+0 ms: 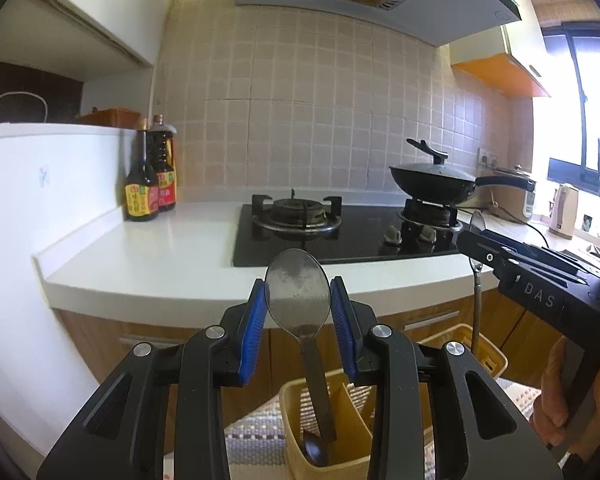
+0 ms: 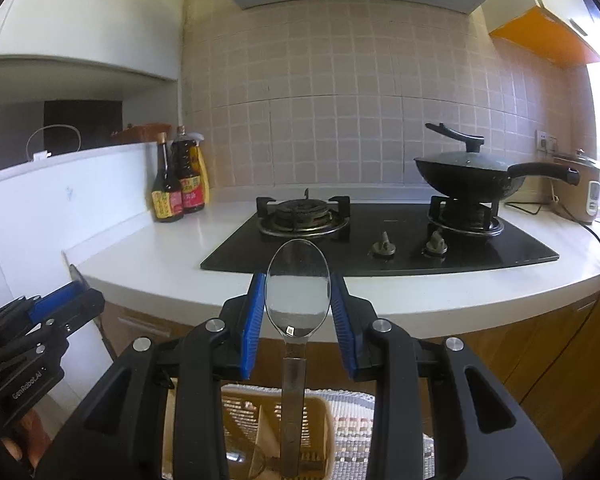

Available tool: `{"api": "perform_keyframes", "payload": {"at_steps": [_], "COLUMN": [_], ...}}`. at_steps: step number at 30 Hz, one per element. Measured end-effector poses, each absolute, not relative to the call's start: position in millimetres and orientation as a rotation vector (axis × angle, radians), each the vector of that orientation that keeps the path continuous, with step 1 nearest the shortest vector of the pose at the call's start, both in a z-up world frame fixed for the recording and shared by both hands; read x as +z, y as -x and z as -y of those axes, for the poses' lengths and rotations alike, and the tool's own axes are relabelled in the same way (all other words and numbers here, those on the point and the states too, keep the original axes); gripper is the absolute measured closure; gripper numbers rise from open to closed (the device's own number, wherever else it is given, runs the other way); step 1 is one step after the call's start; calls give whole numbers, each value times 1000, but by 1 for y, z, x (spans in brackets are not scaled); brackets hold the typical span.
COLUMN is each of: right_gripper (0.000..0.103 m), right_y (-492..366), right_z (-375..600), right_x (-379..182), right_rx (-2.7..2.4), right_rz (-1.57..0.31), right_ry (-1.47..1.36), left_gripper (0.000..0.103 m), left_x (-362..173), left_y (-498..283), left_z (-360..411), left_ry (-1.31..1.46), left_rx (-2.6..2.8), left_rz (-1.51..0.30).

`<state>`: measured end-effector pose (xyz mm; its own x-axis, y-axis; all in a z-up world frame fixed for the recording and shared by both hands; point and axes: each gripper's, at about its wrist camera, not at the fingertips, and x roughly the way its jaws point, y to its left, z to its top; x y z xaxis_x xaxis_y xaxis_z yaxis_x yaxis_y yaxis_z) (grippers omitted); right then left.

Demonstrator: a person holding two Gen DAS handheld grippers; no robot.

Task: Organize utensils
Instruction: 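Lift both clear spoons over the tan basket and open both tools to release them, then grasp a pair of chopsticks with the left tool while the right tool grasps a clear spoon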

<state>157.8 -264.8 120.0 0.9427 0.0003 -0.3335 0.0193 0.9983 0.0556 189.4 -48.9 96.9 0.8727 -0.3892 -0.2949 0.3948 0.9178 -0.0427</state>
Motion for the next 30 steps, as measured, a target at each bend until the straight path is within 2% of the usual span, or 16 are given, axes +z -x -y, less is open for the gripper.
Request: {"api": "perform_keyframes", "payload": {"at_steps": [6,9,11,17,23,26,30], "right_gripper": [72,70,43,43,44,44,44], "right_y": [-145,-133,-121,-87,-61,-53,-49], "right_z": [268,272,275,278,275,280,288], "right_x": [112,113,116,126,136,136,120], "right_rx": [45,73,115,117,88,87,123], "right_rz": [-358,-381,-395,-437,-519,-595,-806], "right_ry": [-95,-125,-133,-151,-128,-168,-241], "left_gripper": [71,63,56,55,52,52,52], "left_x": [86,88,92,112,122,124,118], "left_y": [-189,-184,-176,-146,-124,-112,-100], "left_z": [45,37,30,11,8,11,15], "left_ry": [-15,11,27,60,84,98,104], "left_rx": [-447,-476,-495,-531,-669,-714,-751], "left_rz": [-366,-392,-398,-410,-549,-595,-667]}}
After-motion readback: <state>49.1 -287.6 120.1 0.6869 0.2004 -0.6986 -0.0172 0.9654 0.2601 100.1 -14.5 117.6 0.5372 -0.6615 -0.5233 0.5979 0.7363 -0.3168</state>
